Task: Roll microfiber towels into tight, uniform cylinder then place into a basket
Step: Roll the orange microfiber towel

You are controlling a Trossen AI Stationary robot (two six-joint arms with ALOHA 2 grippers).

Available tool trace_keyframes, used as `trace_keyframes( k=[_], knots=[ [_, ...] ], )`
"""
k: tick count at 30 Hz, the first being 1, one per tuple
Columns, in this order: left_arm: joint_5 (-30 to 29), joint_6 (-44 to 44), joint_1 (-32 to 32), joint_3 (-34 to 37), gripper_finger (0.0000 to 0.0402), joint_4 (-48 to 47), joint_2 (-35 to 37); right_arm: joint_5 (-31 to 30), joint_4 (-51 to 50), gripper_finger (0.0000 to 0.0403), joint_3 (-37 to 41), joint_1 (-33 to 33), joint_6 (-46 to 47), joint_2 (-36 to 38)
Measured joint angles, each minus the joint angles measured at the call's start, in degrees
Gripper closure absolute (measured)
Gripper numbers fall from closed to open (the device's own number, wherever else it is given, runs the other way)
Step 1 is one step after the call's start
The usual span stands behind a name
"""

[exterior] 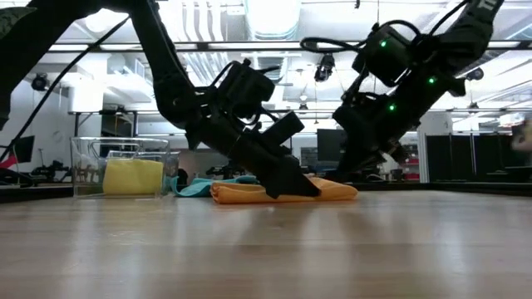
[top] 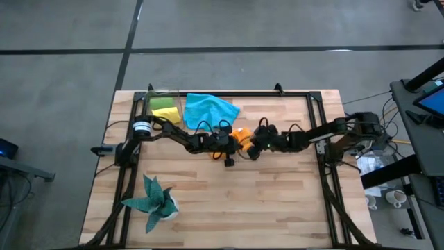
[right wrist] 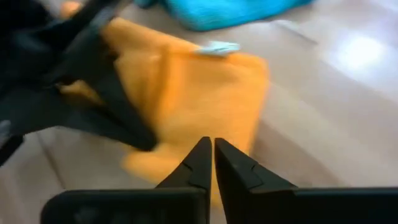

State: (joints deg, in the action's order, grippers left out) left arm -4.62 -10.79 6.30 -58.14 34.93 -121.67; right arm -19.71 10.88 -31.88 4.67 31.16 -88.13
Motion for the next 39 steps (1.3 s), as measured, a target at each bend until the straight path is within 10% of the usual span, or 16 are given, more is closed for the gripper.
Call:
trace_keyframes(
  k=[8,22,32,39],
  knots=[
    [-0.2,-0.03,0.01,0.11,0.0402,-0.43,0.42,15.2,-7.04,0.0303,0.43,10.64,3.66,6.97],
    [-0.29,-0.46,0.08,0.21,0.0402,-0.01,0.55,26.09,6.05,0.0169,0.4,14.52,8.02,-4.21],
    [-0.31,-0.41,0.08,0.25,0.0402,0.06,0.59,26.07,7.93,0.019,0.4,13.28,10.92,-6.21],
    [-2.16,-0.26,-0.2,0.25,0.0402,-0.06,1.32,23.28,6.4,0.0316,0.4,13.06,8.64,-5.99]
  ],
)
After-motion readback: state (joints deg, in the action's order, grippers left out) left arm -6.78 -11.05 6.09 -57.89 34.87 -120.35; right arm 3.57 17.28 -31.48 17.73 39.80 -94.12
